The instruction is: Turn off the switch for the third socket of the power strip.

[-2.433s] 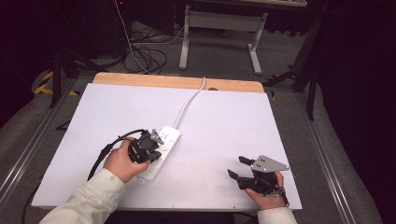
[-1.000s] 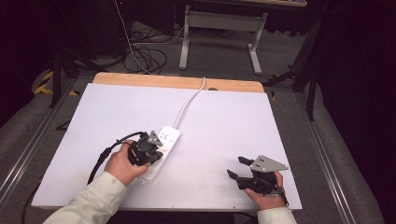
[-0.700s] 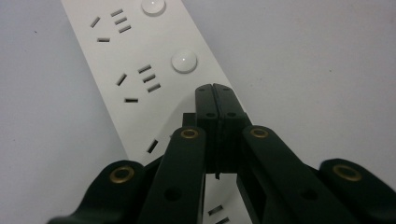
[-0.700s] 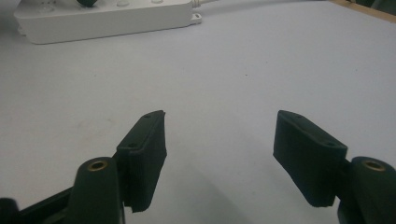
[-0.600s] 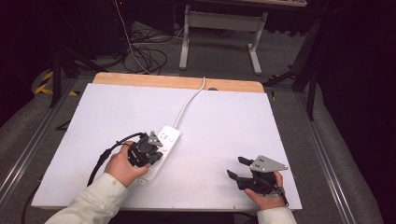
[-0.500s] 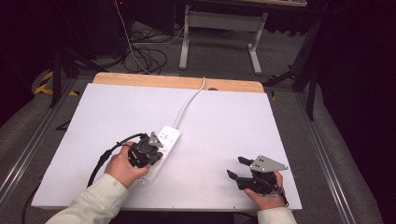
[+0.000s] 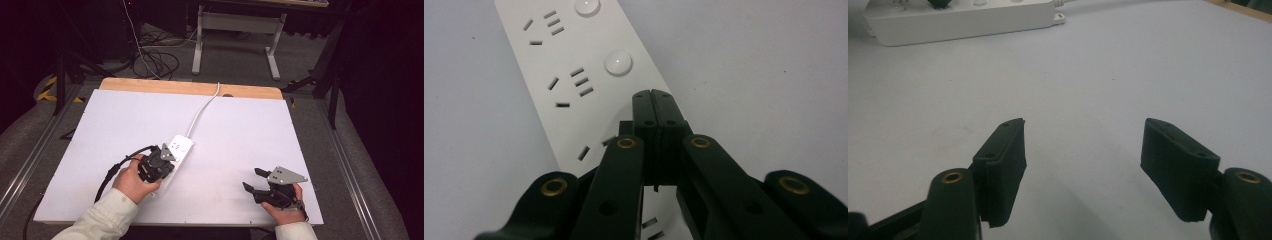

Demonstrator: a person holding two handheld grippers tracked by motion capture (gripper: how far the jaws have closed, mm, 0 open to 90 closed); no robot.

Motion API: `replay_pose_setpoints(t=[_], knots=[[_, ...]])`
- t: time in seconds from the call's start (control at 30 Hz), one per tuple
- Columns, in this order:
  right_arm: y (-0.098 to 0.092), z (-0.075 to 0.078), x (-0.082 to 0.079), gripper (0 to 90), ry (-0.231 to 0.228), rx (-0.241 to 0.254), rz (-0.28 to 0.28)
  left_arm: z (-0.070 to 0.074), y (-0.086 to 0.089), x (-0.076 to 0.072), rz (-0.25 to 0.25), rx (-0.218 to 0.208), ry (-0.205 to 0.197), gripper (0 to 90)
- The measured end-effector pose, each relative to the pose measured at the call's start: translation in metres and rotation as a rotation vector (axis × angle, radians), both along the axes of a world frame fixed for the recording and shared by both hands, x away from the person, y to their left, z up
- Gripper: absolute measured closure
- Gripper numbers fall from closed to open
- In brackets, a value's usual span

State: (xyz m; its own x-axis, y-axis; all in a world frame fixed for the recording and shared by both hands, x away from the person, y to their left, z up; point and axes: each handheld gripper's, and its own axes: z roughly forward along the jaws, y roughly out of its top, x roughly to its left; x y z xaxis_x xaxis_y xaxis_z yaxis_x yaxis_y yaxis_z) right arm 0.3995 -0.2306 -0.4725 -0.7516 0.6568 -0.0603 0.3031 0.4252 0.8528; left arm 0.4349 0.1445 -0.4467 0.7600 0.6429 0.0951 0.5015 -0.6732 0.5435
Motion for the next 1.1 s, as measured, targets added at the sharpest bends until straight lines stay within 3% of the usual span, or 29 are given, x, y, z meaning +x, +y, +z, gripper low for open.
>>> replay_pose_setpoints(t=[0.07,0.27,0.3,0.33,0.5,1.1], knots=[[0.0,0.0,0.0,34.7,0.0,0.0,0.0,0.0,0.001,0.0,0.001,-0.014,0.005,90.0],[0.0,0.0,0.001,34.7,0.001,-0.001,-0.001,0.002,-0.001,0.001,0.008,0.002,0.008,90.0],[-0.001,0.0,0.0,34.7,0.0,0.002,-0.001,0.003,0.0,0.002,0.007,-0.024,-0.002,90.0],[-0.001,0.0,0.0,34.7,-0.003,0.004,-0.002,0.004,0.001,0.003,0.015,-0.035,0.014,90.0],[-0.002,0.0,0.001,34.7,0.0,0.005,-0.002,0.008,0.002,0.002,0.006,-0.077,0.024,89.8],[-0.002,0.0,0.001,34.7,0.004,0.007,-0.004,0.036,0.005,-0.008,-0.031,-0.101,-0.052,86.9]])
